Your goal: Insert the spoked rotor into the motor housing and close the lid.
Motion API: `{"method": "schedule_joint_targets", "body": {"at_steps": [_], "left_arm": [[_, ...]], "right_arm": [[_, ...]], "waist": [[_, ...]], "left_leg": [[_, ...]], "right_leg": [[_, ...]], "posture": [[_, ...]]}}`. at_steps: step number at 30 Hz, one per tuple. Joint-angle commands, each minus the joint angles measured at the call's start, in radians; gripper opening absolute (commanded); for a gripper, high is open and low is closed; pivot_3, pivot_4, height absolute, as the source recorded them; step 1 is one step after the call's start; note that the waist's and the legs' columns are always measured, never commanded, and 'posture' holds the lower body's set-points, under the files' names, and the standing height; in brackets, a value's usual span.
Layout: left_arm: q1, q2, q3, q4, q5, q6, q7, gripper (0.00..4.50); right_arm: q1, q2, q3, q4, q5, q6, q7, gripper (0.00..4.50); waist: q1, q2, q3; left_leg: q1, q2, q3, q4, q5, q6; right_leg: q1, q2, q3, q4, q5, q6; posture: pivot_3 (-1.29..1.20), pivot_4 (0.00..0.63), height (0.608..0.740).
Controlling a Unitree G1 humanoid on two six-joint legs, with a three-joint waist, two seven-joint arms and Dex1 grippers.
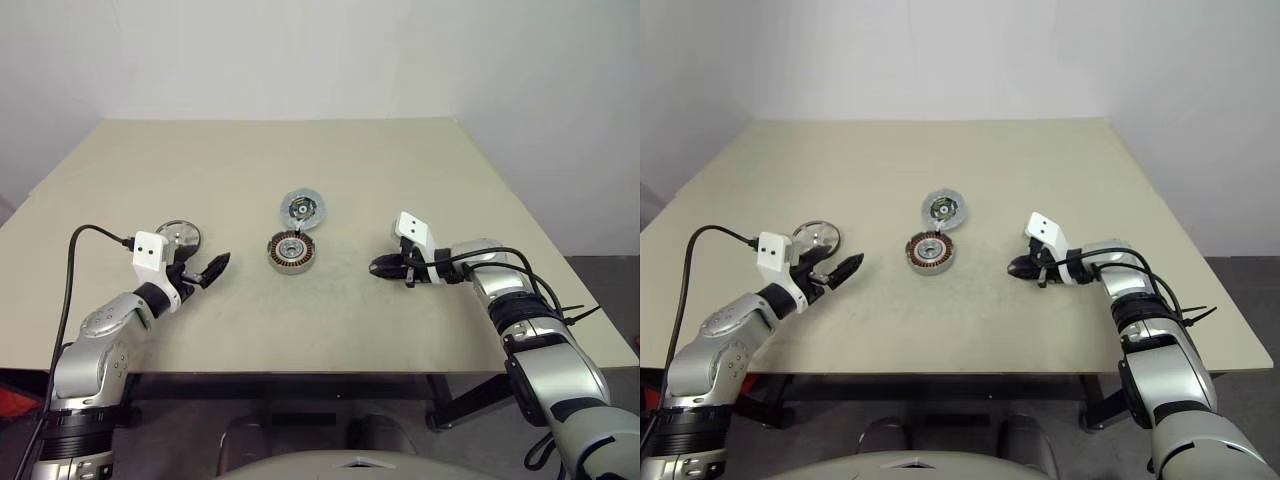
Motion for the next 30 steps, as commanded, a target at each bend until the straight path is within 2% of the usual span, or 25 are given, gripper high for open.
{"method": "schedule_joint_targets", "body": {"at_steps": [1, 6, 11, 18, 30], "left_arm": [[-0.022, 0.009, 0.015, -0.03, 0.004, -0.016, 0.005, 4.5], [-0.031, -0.005, -0.005, -0.025, 0.01, -0.017, 0.007, 4.5], [-0.033, -0.02, -0.017, -0.031, 0.015, -0.015, 0.01, 4.5], [-0.004, -0.033, -0.019, -0.063, 0.013, -0.012, 0.021, 4.5], [0.02, -0.046, -0.02, -0.098, 0.01, -0.001, 0.043, 4.5]], "right_arm": [[-0.036, 0.031, -0.014, -0.071, 0.016, 0.035, -0.022, 0.59], [-0.063, 0.131, 0.014, -0.275, 0.052, 0.128, -0.008, 0.59], [-0.101, 0.211, 0.043, -0.307, 0.032, 0.165, -0.041, 0.59], [-0.194, 0.308, 0.076, -0.156, -0.009, 0.127, -0.111, 0.59], [-0.291, 0.372, 0.076, 0.116, -0.061, 0.003, -0.185, 0.59]], "waist": [[-0.003, 0.0, 0.0], [-0.009, 0.002, 0.001], [0.003, 0.002, 0.001], [-0.003, 0.002, 0.001], [-0.004, 0.003, 0.002]], "left_leg": [[0.0, 0.0, 0.0, 0.0, 0.0, 0.0], [-0.001, 0.002, 0.0, -0.001, 0.0, 0.0], [-0.002, 0.001, 0.0, -0.005, 0.001, -0.001], [-0.002, 0.0, 0.0, -0.006, 0.0, 0.0], [-0.002, 0.001, 0.0, -0.006, 0.0, -0.001]], "right_leg": [[0.0, 0.0, 0.0, 0.0, -0.001, 0.002], [-0.004, 0.002, 0.0, 0.002, -0.002, 0.004], [-0.005, 0.002, 0.0, -0.001, 0.001, -0.001], [-0.005, 0.0, 0.0, -0.006, 0.001, -0.002], [-0.005, 0.002, -0.001, -0.004, 0.001, -0.002]], "posture": [[0.0, 0.0, 0.74], [0.0, 0.0, 0.74], [0.0, 0.0, 0.74], [0.0, 0.0, 0.74], [0.0, 0.0, 0.74]]}}
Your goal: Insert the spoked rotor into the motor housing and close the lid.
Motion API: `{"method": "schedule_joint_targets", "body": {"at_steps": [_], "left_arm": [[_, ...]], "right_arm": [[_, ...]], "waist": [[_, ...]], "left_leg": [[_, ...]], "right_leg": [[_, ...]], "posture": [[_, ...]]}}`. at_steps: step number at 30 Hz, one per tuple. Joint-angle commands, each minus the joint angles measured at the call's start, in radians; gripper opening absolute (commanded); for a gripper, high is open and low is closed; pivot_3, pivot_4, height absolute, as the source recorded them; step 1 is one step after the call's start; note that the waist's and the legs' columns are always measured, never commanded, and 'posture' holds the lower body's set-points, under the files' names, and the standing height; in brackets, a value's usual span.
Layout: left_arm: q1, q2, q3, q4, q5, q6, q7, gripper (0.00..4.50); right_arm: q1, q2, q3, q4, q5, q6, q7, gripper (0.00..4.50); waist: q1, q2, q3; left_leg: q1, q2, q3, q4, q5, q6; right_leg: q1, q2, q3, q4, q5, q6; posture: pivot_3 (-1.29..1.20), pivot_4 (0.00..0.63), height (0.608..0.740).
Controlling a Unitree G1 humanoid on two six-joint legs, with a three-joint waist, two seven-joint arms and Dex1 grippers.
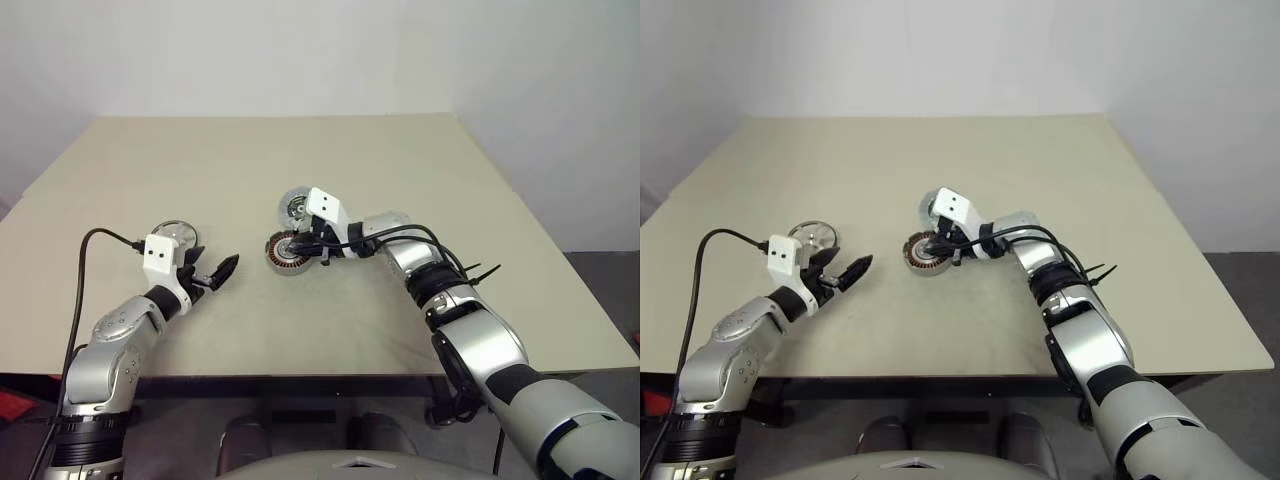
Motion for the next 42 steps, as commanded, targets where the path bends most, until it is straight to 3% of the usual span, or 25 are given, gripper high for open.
{"method": "schedule_joint_targets", "body": {"at_steps": [1, 13, 42], "left_arm": [[-0.003, 0.002, 0.009, -0.039, -0.004, -0.002, 0.005, 4.5], [-0.003, 0.004, 0.008, -0.045, -0.004, 0.003, 0.009, 4.5], [-0.016, 0.025, 0.032, -0.019, 0.0, -0.007, 0.006, 4.5]], "right_arm": [[-0.055, 0.012, -0.019, 0.069, -0.012, -0.048, -0.041, 0.59], [-0.118, 0.043, -0.041, 0.203, -0.032, -0.1, -0.105, 0.59], [-0.069, 0.056, -0.024, 0.182, -0.09, -0.128, -0.068, 0.59]], "waist": [[0.0, 0.0, 0.0], [0.0, 0.001, 0.001], [0.0, 0.001, 0.001]], "left_leg": [[0.0, 0.0, 0.0, 0.0, 0.0, 0.0], [0.0, 0.0, 0.0, 0.0, 0.0, 0.0], [0.0, 0.0, 0.0, 0.001, 0.0, 0.0]], "right_leg": [[0.0, 0.0, 0.0, 0.0, 0.0, 0.0], [0.0, 0.0, 0.0, 0.0, 0.0, 0.0], [0.0, 0.0, 0.0, 0.002, 0.0, 0.0]], "posture": [[0.0, 0.0, 0.74], [0.0, 0.0, 0.74], [0.0, 0.0, 0.74]]}}
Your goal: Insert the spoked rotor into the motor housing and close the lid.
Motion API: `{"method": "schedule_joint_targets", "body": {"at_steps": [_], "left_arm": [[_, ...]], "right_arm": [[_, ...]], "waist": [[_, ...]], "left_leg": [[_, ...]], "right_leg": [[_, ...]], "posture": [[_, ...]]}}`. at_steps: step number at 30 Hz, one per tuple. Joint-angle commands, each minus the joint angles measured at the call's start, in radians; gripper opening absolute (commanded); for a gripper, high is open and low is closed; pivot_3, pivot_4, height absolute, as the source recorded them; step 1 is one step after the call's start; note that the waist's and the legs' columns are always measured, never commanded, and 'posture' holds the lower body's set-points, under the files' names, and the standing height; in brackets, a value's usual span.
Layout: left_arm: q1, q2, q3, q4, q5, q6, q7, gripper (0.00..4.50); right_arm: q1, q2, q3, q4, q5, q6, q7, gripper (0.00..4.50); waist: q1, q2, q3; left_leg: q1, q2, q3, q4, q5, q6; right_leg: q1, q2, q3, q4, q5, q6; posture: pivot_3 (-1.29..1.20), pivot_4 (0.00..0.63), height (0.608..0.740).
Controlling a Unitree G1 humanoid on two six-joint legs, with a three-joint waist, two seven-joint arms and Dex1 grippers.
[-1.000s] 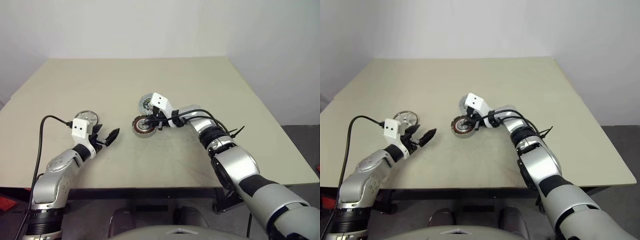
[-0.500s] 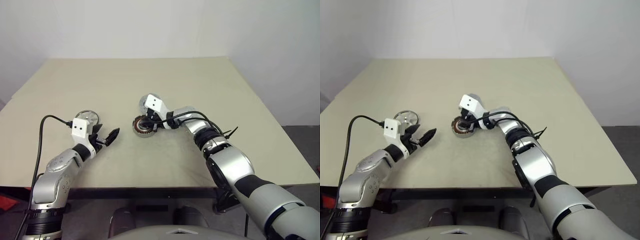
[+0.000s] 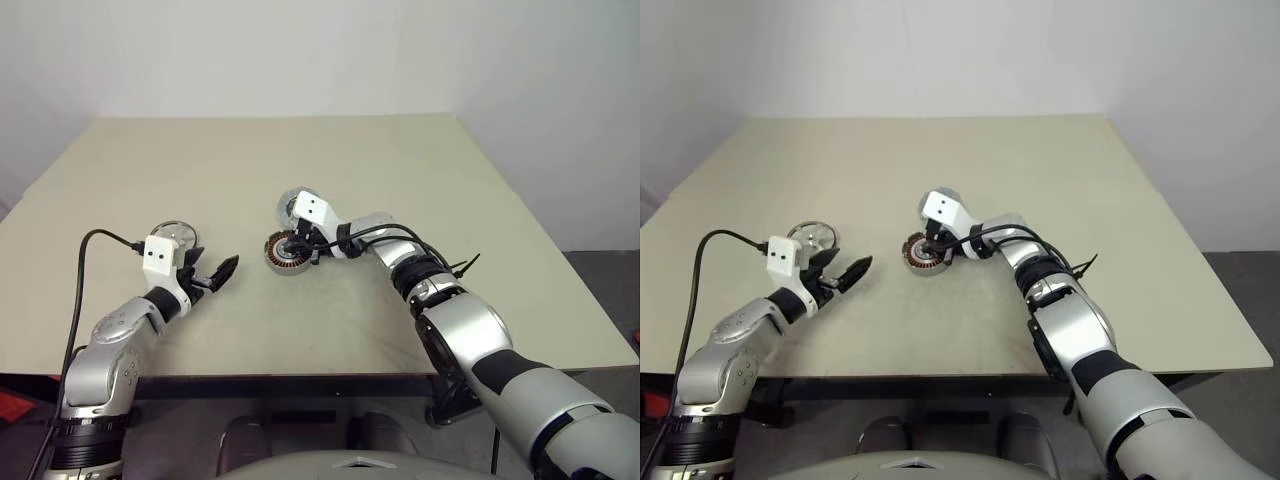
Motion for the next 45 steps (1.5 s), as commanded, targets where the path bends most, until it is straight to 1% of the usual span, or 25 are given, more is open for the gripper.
{"method": "schedule_joint_targets", "body": {"at_steps": [1, 18, 20, 22, 26, 33, 35, 37, 38, 40, 41, 43, 44, 45], "left_arm": [[-0.017, 0.022, 0.034, -0.013, -0.001, -0.011, 0.0, 4.5], [-0.023, 0.025, 0.043, -0.004, 0.004, -0.015, 0.003, 4.5], [-0.023, 0.024, 0.041, -0.004, 0.005, -0.015, 0.003, 4.5], [-0.023, 0.023, 0.04, -0.004, 0.006, -0.016, 0.003, 4.5], [-0.026, 0.023, 0.039, -0.002, 0.007, -0.016, 0.003, 4.5], [-0.027, 0.021, 0.036, 0.002, 0.01, -0.017, 0.002, 4.5], [-0.027, 0.021, 0.036, 0.002, 0.01, -0.016, 0.002, 4.5], [-0.027, 0.02, 0.034, 0.001, 0.011, -0.016, 0.003, 4.5], [-0.027, 0.02, 0.034, 0.001, 0.011, -0.016, 0.003, 4.5], [-0.027, 0.019, 0.032, 0.002, 0.012, -0.017, 0.003, 4.5], [-0.028, 0.019, 0.032, 0.003, 0.013, -0.017, 0.003, 4.5], [-0.029, 0.019, 0.03, 0.004, 0.015, -0.017, 0.003, 4.5], [-0.029, 0.019, 0.03, 0.004, 0.016, -0.017, 0.003, 4.5], [-0.029, 0.02, 0.03, 0.005, 0.017, -0.018, 0.003, 4.5]], "right_arm": [[0.005, 0.001, 0.004, -0.032, -0.003, -0.01, 0.026, 0.59], [-0.004, 0.003, -0.004, -0.023, -0.013, -0.008, 0.018, 0.59], [-0.005, 0.002, -0.005, -0.02, -0.014, -0.005, 0.014, 1.33], [-0.004, -0.001, -0.005, -0.02, -0.02, -0.019, -0.004, 1.89], [0.001, 0.0, -0.006, -0.027, -0.018, -0.033, -0.003, 3.21], [-0.01, 0.01, -0.035, -0.048, 0.02, -0.021, 0.029, 3.21], [-0.019, 0.018, -0.053, -0.055, 0.037, -0.012, 0.025, 2.82], [-0.023, 0.021, -0.062, -0.061, 0.046, -0.004, 0.032, 2.29], [-0.022, 0.021, -0.063, -0.062, 0.047, -0.003, 0.035, 1.98], [-0.021, 0.02, -0.063, -0.066, 0.047, -0.001, 0.036, 1.22], [-0.02, 0.02, -0.063, -0.066, 0.047, 0.0, 0.036, 0.98], [-0.022, 0.022, -0.065, -0.063, 0.047, 0.005, 0.027, 0.19], [-0.023, 0.022, -0.066, -0.061, 0.047, 0.006, 0.024, 0.03], [-0.021, 0.023, -0.062, -0.057, 0.042, 0.005, 0.019, 0.03]], "waist": [[0.0, 0.0, 0.0], [-0.001, 0.0, 0.0], [-0.001, 0.0, 0.0], [-0.001, 0.0, 0.0], [-0.001, 0.0, 0.0], [-0.001, 0.0, 0.0], [-0.001, 0.0, 0.0], [0.0, 0.0, 0.0], [0.0, 0.0, 0.0], [0.0, 0.0, 0.0], [0.0, 0.0, 0.0], [0.0, 0.0, 0.0], [0.0, 0.0, 0.0], [0.0, 0.0, 0.0]], "left_leg": [[0.0, 0.0, 0.0, 0.0, 0.0, 0.0], [0.0, 0.0, 0.0, 0.0, 0.0, 0.0], [0.0, 0.0, 0.0, 0.0, 0.0, 0.0], [0.0, 0.0, 0.0, 0.0, 0.0, 0.0], [0.0, 0.0, 0.0, 0.0, 0.0, 0.0], [0.0, 0.0, 0.0, 0.0, 0.0, 0.0], [0.0, 0.0, 0.0, 0.0, 0.0, 0.0], [0.0, 0.0, 0.0, 0.0, 0.0, 0.0], [0.0, 0.0, 0.0, 0.0, 0.0, 0.0], [0.0, 0.0, 0.0, 0.0, 0.0, 0.0], [0.0, 0.0, 0.0, 0.0, 0.0, 0.0], [0.0, 0.0, 0.0, 0.0, 0.0, 0.0], [0.0, 0.0, 0.0, 0.0, 0.0, 0.0], [0.0, 0.0, 0.0, 0.0, 0.0, 0.0]], "right_leg": [[0.0, 0.0, 0.0, 0.0, 0.0, 0.0], [0.0, 0.0, 0.0, 0.001, 0.0, 0.0], [0.0, 0.0, 0.0, 0.001, 0.0, 0.0], [0.0, 0.0, 0.0, 0.001, 0.0, 0.0], [0.0, 0.0, 0.0, 0.001, 0.0, 0.0], [0.0, 0.0, 0.0, 0.001, 0.0, 0.0], [0.0, 0.0, 0.0, 0.001, 0.0, 0.0], [0.0, 0.0, 0.0, 0.001, 0.0, 0.0], [0.0, 0.0, 0.0, 0.001, 0.0, 0.0], [0.0, 0.0, 0.0, 0.001, 0.0, 0.0], [0.0, 0.0, 0.0, 0.001, 0.0, 0.0], [0.0, 0.0, 0.0, 0.001, 0.0, 0.0], [0.0, 0.0, 0.0, 0.001, 0.0, 0.0], [0.0, 0.0, 0.0, 0.001, 0.0, 0.0]], "posture": [[0.0, 0.0, 0.74], [0.0, 0.0, 0.74], [0.0, 0.0, 0.74], [0.0, 0.0, 0.74], [0.0, 0.0, 0.74], [0.0, 0.0, 0.74], [0.0, 0.0, 0.74], [0.0, 0.0, 0.74], [0.0, 0.0, 0.74], [0.0, 0.0, 0.74], [0.0, 0.0, 0.74], [0.0, 0.0, 0.74], [0.0, 0.0, 0.74], [0.0, 0.0, 0.74]]}}
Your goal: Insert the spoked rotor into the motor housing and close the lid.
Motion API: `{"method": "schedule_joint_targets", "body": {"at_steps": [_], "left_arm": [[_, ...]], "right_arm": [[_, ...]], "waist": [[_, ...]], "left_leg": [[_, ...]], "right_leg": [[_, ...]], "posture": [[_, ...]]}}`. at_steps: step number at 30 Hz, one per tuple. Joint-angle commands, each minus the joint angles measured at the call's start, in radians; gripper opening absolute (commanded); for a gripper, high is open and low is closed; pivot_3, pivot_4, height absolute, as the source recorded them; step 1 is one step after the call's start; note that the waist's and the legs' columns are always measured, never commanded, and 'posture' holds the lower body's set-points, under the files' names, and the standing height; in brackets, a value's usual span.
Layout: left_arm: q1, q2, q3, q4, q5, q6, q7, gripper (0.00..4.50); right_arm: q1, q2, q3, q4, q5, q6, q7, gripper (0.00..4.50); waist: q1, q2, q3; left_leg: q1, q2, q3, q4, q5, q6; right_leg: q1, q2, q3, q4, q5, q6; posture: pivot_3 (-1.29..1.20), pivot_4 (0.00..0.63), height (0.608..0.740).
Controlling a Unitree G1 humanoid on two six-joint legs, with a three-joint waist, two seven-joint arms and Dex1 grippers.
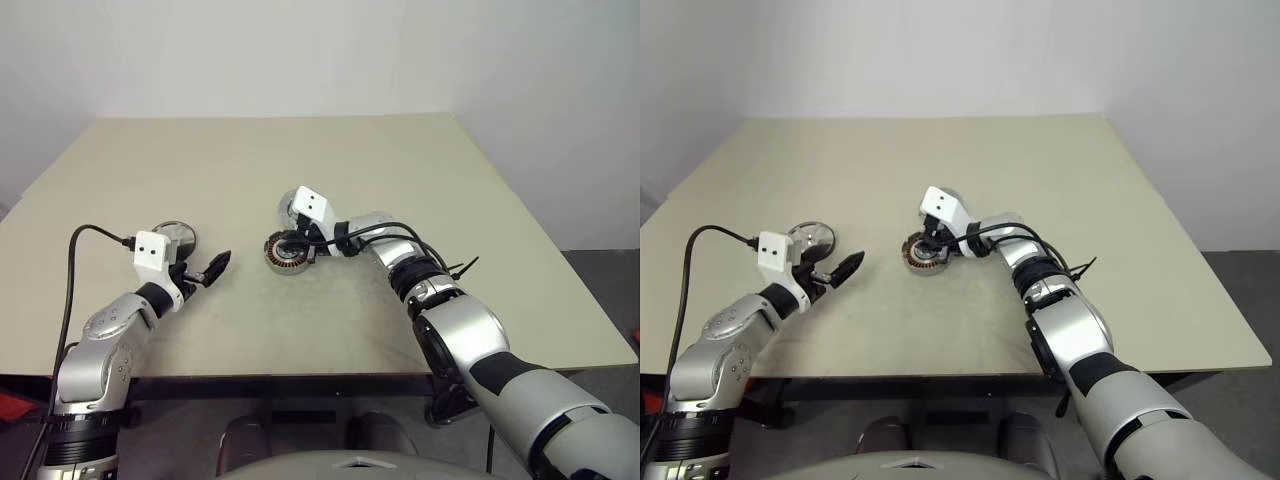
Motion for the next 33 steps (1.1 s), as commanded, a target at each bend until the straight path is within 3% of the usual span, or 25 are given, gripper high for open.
{"method": "schedule_joint_targets", "body": {"at_steps": [1, 13, 24, 33], "left_arm": [[-0.018, 0.004, 0.005, -0.008, 0.008, -0.016, 0.003, 4.5], [-0.018, 0.007, 0.015, -0.007, 0.015, -0.017, 0.004, 4.5], [-0.024, -0.004, 0.018, -0.003, 0.008, -0.015, 0.01, 4.5], [-0.005, -0.038, 0.093, -0.013, -0.023, -0.007, 0.076, 4.5]], "right_arm": [[-0.024, 0.004, -0.012, -0.027, 0.011, -0.003, -0.012, 0.03], [0.061, 0.031, 0.032, -0.025, -0.043, 0.02, -0.083, 0.03], [0.012, 0.013, -0.031, -0.087, 0.028, 0.041, -0.074, 0.03], [0.001, -0.014, -0.047, -0.117, 0.046, 0.05, -0.082, 0.03]], "waist": [[0.0, 0.0, 0.0], [0.0, 0.0, 0.0], [0.0, 0.0, 0.0], [0.0, 0.0, 0.0]], "left_leg": [[0.0, 0.0, 0.0, 0.0, 0.0, 0.0], [0.0, 0.0, 0.0, 0.0, 0.0, 0.0], [0.003, 0.0, 0.0, 0.0, 0.0, -0.001], [0.0, 0.0, 0.0, 0.0, 0.0, -0.001]], "right_leg": [[0.0, 0.0, 0.0, 0.0, 0.0, 0.0], [0.0, 0.0, 0.0, 0.0, 0.0, 0.0], [0.001, 0.0, 0.0, 0.001, 0.0, 0.0], [0.0, 0.0, 0.0, 0.0, 0.0, 0.0]], "posture": [[0.0, 0.0, 0.74], [0.0, 0.0, 0.74], [0.0, 0.0, 0.74], [0.0, 0.0, 0.74]]}}
